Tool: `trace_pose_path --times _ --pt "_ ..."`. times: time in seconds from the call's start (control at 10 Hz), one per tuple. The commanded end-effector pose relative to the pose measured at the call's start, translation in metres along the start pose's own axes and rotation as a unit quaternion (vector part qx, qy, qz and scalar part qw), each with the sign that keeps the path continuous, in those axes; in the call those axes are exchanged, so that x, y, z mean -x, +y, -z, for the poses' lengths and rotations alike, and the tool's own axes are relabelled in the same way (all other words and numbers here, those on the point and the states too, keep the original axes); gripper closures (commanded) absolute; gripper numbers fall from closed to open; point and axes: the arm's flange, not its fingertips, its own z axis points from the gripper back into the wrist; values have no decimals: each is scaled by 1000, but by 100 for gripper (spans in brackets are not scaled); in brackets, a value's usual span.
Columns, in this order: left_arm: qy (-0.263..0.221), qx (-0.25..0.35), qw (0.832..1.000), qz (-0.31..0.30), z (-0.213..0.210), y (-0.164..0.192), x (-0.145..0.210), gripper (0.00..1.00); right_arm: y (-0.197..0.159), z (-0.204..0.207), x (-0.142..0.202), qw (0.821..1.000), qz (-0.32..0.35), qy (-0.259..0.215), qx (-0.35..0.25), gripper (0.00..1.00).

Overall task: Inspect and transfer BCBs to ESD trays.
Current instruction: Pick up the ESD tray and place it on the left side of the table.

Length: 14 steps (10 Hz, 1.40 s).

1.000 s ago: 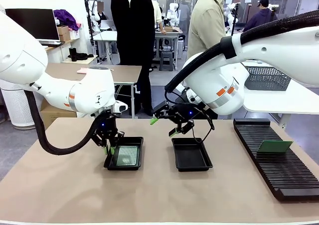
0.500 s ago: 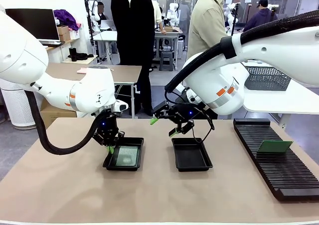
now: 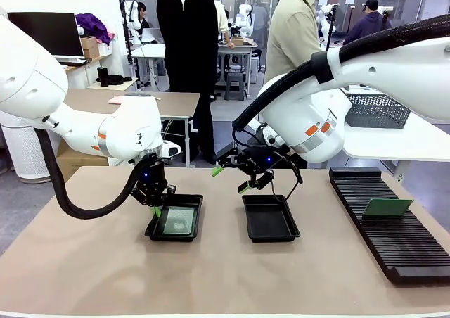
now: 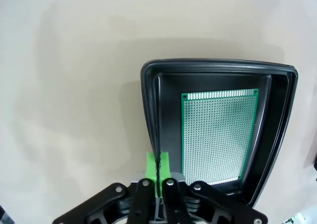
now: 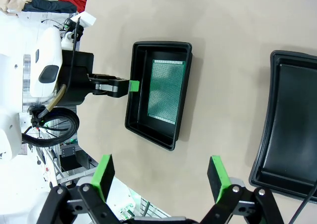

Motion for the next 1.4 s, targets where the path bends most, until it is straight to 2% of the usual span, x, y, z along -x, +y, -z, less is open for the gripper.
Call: trace_pose_path --times 0.0,0.3,1.3 --pt "0 -2 1000 2 0 0 0 100 3 2 -1 1000 7 2 7 0" --pt "0 0 1000 0 0 0 0 97 3 2 -1 1000 7 2 7 0" --pt "-12 162 986 23 -6 87 7 97 3 2 -1 1000 7 2 7 0"
